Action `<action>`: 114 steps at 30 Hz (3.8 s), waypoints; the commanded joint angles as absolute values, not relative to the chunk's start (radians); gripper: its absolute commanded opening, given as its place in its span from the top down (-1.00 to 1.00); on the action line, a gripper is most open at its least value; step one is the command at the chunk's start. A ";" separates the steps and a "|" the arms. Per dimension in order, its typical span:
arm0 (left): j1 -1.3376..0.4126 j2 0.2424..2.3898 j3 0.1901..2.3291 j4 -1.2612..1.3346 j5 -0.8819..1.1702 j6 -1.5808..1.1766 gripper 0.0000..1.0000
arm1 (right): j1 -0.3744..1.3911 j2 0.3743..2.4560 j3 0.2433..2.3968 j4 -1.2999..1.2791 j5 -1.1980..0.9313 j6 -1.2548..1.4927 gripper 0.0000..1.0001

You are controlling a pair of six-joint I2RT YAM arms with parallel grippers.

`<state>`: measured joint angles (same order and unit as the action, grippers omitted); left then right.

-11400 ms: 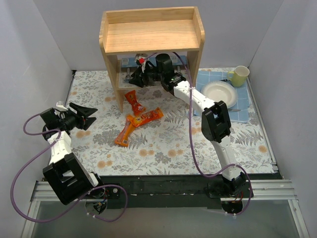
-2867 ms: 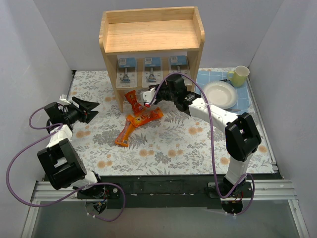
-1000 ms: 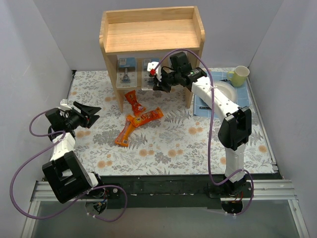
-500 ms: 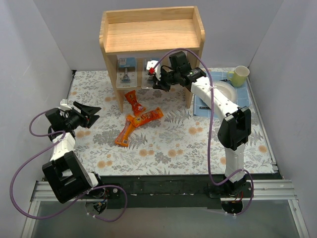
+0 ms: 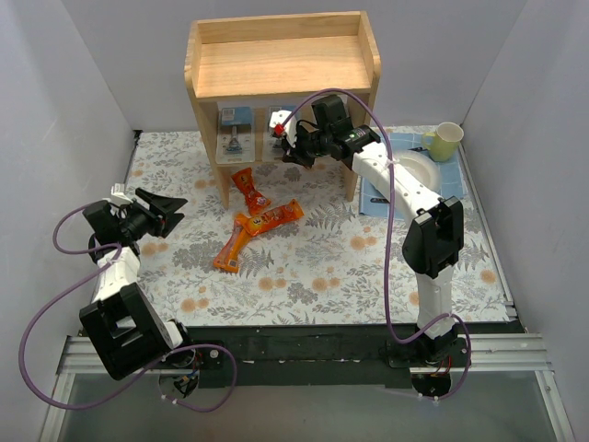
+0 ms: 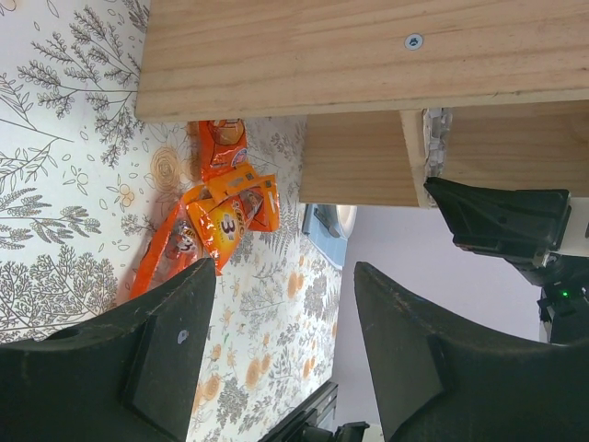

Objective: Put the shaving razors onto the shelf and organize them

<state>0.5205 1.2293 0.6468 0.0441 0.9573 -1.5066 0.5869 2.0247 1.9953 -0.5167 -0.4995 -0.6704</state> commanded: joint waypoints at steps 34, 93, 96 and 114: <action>0.537 1.183 0.652 0.015 0.960 -1.482 -0.22 | 0.554 1.956 2.048 -0.417 -0.397 -0.667 0.97; 0.538 1.167 0.592 0.077 0.951 -1.502 -0.22 | 0.371 1.792 1.772 -0.580 -0.387 -0.865 0.97; 0.537 1.167 0.594 0.077 0.951 -1.500 -0.22 | 0.371 1.796 1.776 -0.574 -0.387 -0.842 0.97; 0.370 1.255 0.732 -0.239 0.846 -1.137 -0.30 | 0.581 1.497 1.345 -0.559 -0.511 -0.649 -0.32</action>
<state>0.4568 1.2419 0.6903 -0.0673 0.9348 -1.3228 0.5247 1.5169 1.4307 -0.6193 -0.4713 -0.7353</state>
